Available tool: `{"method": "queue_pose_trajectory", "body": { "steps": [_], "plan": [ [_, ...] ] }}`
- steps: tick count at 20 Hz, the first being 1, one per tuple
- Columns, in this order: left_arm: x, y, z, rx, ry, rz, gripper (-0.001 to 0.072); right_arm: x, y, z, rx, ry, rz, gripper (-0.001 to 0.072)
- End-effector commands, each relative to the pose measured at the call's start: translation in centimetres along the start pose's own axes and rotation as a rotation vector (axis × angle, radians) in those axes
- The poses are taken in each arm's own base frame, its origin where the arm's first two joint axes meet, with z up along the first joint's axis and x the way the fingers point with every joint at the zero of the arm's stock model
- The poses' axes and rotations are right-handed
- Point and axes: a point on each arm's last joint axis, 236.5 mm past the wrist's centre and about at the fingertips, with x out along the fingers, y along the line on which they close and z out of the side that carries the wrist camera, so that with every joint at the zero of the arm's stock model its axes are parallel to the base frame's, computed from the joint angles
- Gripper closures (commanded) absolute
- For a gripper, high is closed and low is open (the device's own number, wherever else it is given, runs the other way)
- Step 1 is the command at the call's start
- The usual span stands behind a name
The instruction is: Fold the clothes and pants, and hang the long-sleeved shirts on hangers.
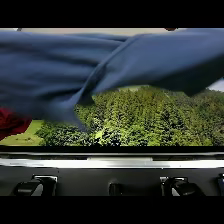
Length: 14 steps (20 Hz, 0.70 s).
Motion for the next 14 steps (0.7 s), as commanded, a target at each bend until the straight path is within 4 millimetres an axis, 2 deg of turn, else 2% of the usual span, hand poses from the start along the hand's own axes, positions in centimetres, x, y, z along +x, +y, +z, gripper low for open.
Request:
{"method": "queue_pose_trajectory", "body": {
  "steps": [1,3,4,6,8,10,13,14],
  "plan": [
    [-1.1,1.4,-1.0,-0.001,0.044,0.066,0.0689,-3.5,-0.5,0.1,0.067,-0.029,0.007,0.0674],
    [2.0,3.3,-4.4,-0.012,0.179,0.122,0.0689,0.3,-0.7,-2.8,0.054,0.118,-0.036,0.0674],
    [4.1,4.6,-6.9,-0.019,0.274,0.162,0.0689,2.8,-0.8,-4.8,0.032,0.212,-0.061,0.0674],
    [8.2,7.7,-12.8,-0.038,0.479,0.245,0.0689,8.8,-1.2,-10.2,-0.031,0.442,-0.114,0.0673],
    [12.2,11.1,-19.3,-0.056,0.672,0.325,0.0689,14.9,-1.5,-16.8,-0.079,0.677,-0.153,0.0673],
    [15.3,14.7,-26.4,-0.077,0.859,0.406,0.0688,20.8,-1.0,-24.0,-0.095,0.864,-0.137,0.0673],
    [18.2,19.3,-37.0,-0.107,1.119,0.505,0.0687,28.4,-0.1,-34.9,-0.060,1.049,-0.091,0.0673],
    [19.0,20.1,-39.8,-0.117,1.170,0.516,0.0687,30.3,0.6,-37.7,-0.033,1.080,-0.065,0.0673]
  ]
}}
